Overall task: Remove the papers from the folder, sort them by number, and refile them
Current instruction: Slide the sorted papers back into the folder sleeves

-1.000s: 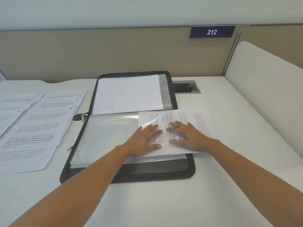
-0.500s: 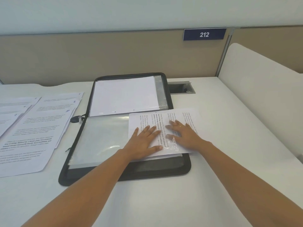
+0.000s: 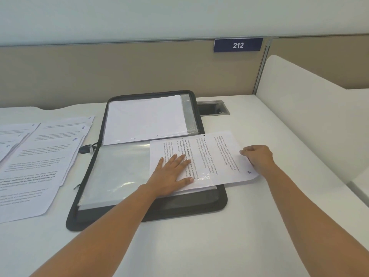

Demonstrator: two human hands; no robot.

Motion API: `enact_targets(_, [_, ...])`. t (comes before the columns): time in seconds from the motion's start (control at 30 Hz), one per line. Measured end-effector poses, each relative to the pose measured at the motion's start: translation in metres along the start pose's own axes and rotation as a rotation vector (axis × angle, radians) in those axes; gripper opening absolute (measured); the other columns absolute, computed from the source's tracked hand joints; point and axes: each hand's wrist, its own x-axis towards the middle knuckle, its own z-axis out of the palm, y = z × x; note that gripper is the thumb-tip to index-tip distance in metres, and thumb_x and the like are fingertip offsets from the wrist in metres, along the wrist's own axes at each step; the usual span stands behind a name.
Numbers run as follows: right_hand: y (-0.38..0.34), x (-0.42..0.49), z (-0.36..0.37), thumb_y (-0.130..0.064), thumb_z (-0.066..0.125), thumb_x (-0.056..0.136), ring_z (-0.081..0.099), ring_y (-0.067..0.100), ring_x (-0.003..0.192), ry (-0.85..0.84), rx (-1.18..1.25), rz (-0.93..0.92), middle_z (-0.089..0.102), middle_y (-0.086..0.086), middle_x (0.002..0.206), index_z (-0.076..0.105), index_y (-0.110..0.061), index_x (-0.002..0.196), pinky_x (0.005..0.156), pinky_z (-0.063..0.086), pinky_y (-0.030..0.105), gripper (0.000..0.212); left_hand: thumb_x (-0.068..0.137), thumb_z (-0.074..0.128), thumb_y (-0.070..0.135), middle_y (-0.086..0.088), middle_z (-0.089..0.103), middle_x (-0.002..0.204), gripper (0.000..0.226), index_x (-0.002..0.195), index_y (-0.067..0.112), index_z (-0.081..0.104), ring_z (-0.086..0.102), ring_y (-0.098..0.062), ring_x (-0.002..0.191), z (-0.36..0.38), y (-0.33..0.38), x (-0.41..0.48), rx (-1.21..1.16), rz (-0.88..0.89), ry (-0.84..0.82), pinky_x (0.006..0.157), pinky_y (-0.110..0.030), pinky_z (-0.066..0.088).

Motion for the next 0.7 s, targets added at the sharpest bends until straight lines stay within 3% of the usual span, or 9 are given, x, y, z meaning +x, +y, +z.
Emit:
enact_targets(0.1, [-0.003, -0.008, 0.003, -0.006, 0.067, 0.082, 0.055, 0.022, 0.086, 0.002, 0.018, 0.003, 0.066, 0.013, 0.108, 0.068, -0.005, 0.108, 0.076, 0.042, 0.023, 0.025, 0.067, 0.006, 0.081, 0.009, -0.006, 0.158, 0.095, 0.150, 0.034, 0.004, -0.010, -0.010, 0.145, -0.001, 0.001, 0.000, -0.010, 0.000, -0.010, 0.115, -0.044, -0.010])
enact_targets(0.27, [-0.008, -0.021, 0.023, -0.006, 0.068, 0.082, 0.058, 0.020, 0.087, -0.056, 0.069, -0.008, 0.067, 0.012, 0.109, 0.069, -0.007, 0.107, 0.078, 0.042, 0.023, 0.025, 0.077, 0.016, 0.071, 0.008, -0.008, 0.158, 0.084, 0.150, 0.032, 0.004, -0.011, -0.011, 0.145, -0.003, 0.002, -0.002, -0.024, -0.010, -0.017, 0.115, -0.043, -0.011])
enact_targets(0.43, [-0.019, -0.031, 0.047, -0.006, 0.067, 0.084, 0.062, 0.022, 0.085, -0.148, 0.098, -0.039, 0.068, 0.012, 0.105, 0.070, -0.005, 0.103, 0.079, 0.051, 0.029, 0.020, 0.080, 0.017, 0.078, 0.008, -0.008, 0.158, 0.085, 0.150, 0.032, 0.004, -0.011, -0.011, 0.145, -0.003, 0.002, 0.000, -0.019, -0.015, -0.018, 0.115, -0.044, -0.011])
enact_targets(0.57, [-0.029, -0.038, 0.061, -0.007, 0.066, 0.085, 0.055, 0.014, 0.061, -0.179, 0.034, -0.070, 0.065, 0.005, 0.078, 0.071, -0.004, 0.100, 0.059, 0.048, 0.020, 0.016, 0.090, 0.026, 0.066, 0.008, -0.008, 0.158, 0.073, 0.150, 0.031, 0.004, -0.011, -0.011, 0.145, -0.002, 0.002, 0.000, -0.022, -0.016, -0.003, 0.116, -0.045, -0.011])
enact_targets(0.63, [-0.031, -0.038, 0.065, -0.010, 0.066, 0.084, 0.056, 0.016, 0.068, -0.155, -0.021, -0.101, 0.067, 0.005, 0.082, 0.072, -0.006, 0.099, 0.069, 0.049, 0.023, 0.017, 0.090, 0.026, 0.066, 0.008, -0.008, 0.158, 0.073, 0.150, 0.032, 0.004, -0.011, -0.011, 0.145, -0.002, 0.002, 0.001, -0.018, -0.015, -0.002, 0.116, -0.045, -0.010])
enact_targets(0.7, [-0.034, -0.041, 0.068, -0.014, 0.065, 0.086, 0.060, 0.020, 0.088, -0.137, -0.099, -0.128, 0.069, 0.006, 0.099, 0.073, -0.008, 0.100, 0.077, 0.045, 0.024, 0.017, 0.087, 0.024, 0.069, 0.009, -0.008, 0.158, 0.075, 0.150, 0.032, 0.003, -0.011, -0.011, 0.145, -0.002, 0.003, 0.001, -0.020, -0.021, -0.003, 0.116, -0.045, -0.010])
